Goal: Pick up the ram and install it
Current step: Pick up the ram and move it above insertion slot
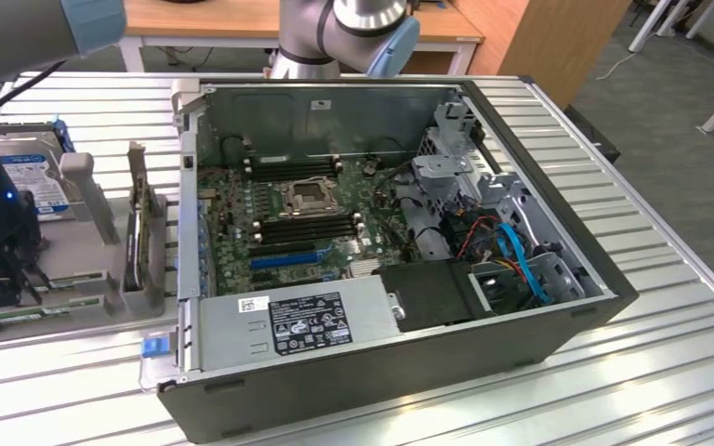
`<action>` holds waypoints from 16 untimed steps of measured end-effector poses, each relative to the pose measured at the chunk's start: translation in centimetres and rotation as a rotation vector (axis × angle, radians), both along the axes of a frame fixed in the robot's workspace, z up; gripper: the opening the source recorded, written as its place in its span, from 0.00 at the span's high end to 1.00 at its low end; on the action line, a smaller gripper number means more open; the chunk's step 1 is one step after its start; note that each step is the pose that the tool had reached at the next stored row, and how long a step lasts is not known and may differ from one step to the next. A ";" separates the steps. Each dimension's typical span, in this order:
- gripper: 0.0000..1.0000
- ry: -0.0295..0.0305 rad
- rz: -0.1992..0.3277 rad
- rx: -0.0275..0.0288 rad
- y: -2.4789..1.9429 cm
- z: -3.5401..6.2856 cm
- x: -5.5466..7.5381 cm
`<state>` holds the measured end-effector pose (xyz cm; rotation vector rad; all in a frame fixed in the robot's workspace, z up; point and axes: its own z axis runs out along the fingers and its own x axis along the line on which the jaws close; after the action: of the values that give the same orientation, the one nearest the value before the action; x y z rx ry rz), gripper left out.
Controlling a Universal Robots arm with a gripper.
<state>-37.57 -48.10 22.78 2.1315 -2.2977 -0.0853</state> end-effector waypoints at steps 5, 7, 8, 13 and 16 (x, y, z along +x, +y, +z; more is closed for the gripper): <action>0.70 -0.0001 0.000 0.0000 -0.01 -0.38 0.0; 0.70 0.0000 0.000 0.0000 -0.01 -0.52 0.0; 0.70 0.0000 0.000 0.0000 -0.01 -0.59 0.0; 0.70 0.0001 0.000 -0.0001 -0.02 -0.84 0.0; 0.70 0.0000 0.000 -0.0001 -0.02 -0.86 0.0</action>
<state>-37.56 -48.12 21.93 2.1317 -2.2975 -0.0852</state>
